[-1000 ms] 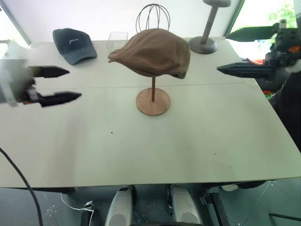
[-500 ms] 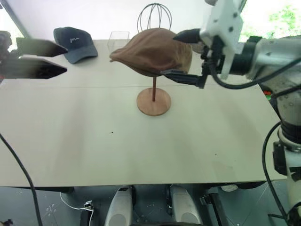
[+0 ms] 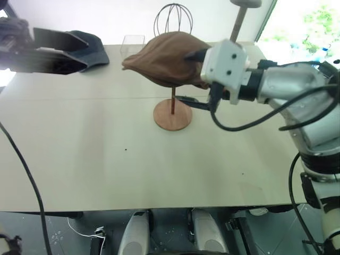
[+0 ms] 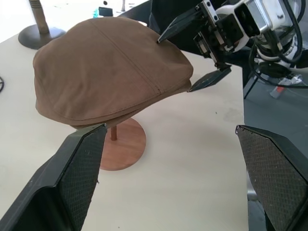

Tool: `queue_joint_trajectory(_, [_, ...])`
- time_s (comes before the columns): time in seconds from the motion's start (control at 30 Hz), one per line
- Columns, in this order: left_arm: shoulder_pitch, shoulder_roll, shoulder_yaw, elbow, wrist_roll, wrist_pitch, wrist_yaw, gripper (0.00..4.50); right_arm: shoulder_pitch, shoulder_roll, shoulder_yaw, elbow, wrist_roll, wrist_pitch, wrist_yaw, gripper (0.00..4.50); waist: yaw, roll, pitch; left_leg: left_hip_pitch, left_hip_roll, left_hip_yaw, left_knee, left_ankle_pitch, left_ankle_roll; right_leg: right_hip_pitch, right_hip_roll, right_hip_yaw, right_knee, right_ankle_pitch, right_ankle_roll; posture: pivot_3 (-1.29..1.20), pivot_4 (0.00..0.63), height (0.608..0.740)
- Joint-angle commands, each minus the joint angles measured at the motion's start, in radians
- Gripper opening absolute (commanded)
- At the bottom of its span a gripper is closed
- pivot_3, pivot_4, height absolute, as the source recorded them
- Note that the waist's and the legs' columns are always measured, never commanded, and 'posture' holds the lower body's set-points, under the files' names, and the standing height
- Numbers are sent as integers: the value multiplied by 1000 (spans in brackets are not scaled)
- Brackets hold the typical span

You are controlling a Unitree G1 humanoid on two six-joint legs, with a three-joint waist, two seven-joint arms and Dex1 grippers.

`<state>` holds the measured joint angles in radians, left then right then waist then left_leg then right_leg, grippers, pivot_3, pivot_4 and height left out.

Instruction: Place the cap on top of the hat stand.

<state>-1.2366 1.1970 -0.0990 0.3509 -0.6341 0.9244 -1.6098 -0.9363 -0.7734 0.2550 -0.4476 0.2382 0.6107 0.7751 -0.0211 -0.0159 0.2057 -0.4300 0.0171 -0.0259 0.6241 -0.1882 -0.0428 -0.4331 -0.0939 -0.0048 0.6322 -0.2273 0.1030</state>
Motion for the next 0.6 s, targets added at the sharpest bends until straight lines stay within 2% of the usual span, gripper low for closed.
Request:
queue_joint_trajectory(0.03, [-40,13,13,-1,1,-15,-5,4468,20,33,27,-32,-126,-159,-51,4500,-1,0,0,0,0,0,0,0,0,0,0,0,0,0,0,0,150,740])
queue_joint_trajectory(0.2, [-33,19,15,-14,-10,-13,-5,4468,53,89,64,58,-336,-405,-162,4500,0,0,0,0,0,0,0,0,0,0,0,0,0,0,0,0,150,740])
queue_joint_trajectory(0.37, [-17,20,22,-29,-12,-14,-5,4468,49,149,50,153,-463,-582,-262,4500,1,0,0,0,0,0,1,0,0,0,0,0,0,0,0,0,150,740])
queue_joint_trajectory(0.4, [-15,21,24,-31,-12,-14,-5,4500,48,160,45,164,-476,-601,-272,3950,1,0,0,0,0,0,1,0,0,0,0,0,0,0,0,0,150,740])
queue_joint_trajectory(0.47, [-10,23,27,-32,-12,-16,-5,4500,49,180,37,179,-493,-620,-282,3133,0,0,0,0,0,0,1,0,0,0,0,0,0,0,0,0,150,740])
queue_joint_trajectory(0.6, [-7,23,31,-32,-7,-21,-5,4500,64,199,27,191,-517,-652,-283,1069,0,-1,0,0,0,0,1,0,0,0,0,0,1,1,-1,0,150,740])
